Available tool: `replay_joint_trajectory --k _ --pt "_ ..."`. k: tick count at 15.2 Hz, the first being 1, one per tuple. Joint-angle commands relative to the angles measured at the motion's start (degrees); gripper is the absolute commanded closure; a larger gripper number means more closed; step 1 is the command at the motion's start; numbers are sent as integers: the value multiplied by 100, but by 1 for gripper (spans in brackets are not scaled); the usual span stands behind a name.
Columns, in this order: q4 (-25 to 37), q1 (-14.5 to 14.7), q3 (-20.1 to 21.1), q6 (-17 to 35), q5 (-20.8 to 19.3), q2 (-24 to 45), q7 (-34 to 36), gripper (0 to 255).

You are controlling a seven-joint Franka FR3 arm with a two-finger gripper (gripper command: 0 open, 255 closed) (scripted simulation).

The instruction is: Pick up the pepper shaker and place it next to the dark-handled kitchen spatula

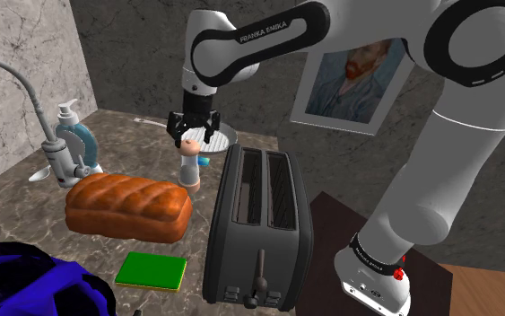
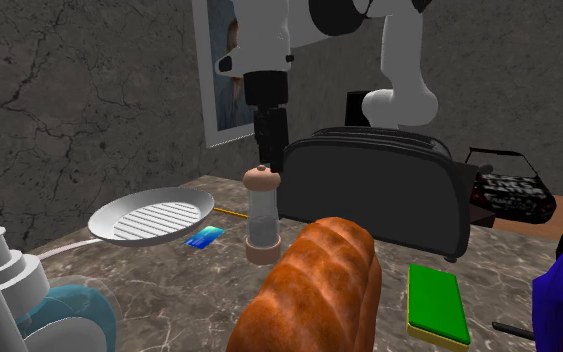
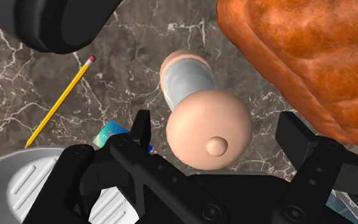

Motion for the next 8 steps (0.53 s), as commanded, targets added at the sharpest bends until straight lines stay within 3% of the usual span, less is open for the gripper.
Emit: replay_joint_trajectory --k 1,8 --pt "-54 12 4 145 -16 86 14 0" --pt "-145 28 9 327 -34 178 27 0"
